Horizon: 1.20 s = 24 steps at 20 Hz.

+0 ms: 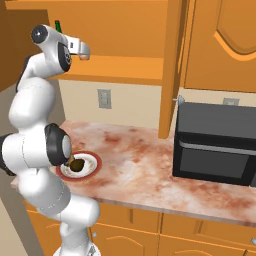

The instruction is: Pick the avocado and bread from the counter and place them on the plate. Then pick the jam from the cabinet and place it next to the plate. Lastly close the cabinet door.

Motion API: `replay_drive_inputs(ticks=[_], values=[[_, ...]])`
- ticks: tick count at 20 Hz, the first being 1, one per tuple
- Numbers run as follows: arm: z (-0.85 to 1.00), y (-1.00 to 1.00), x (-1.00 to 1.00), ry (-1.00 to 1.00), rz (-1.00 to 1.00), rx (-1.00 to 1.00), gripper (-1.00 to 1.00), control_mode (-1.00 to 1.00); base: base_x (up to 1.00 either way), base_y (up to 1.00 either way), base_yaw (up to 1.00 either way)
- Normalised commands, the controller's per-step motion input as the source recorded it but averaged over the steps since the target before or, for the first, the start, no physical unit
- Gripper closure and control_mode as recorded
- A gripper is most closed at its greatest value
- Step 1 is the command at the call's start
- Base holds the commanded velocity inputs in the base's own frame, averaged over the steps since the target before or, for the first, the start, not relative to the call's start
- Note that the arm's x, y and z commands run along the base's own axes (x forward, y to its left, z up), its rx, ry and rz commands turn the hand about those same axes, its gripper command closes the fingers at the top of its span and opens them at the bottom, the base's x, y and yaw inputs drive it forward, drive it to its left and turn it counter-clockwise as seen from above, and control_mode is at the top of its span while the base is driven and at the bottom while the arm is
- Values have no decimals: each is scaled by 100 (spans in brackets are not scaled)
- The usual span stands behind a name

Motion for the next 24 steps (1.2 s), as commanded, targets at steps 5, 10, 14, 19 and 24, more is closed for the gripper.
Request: replay_drive_inputs(ticks=[5,10,14,19,24], values=[[-2,17,72,7,0,1,-100,-100,0,0,0],[-3,0,67,8,0,0,-100,-100,0,0,0],[-19,0,54,2,0,0,-100,-100,0,0,0],[-55,2,30,0,0,1,-100,-100,0,0,0],[-42,0,25,0,0,3,100,-100,0,0,0]])
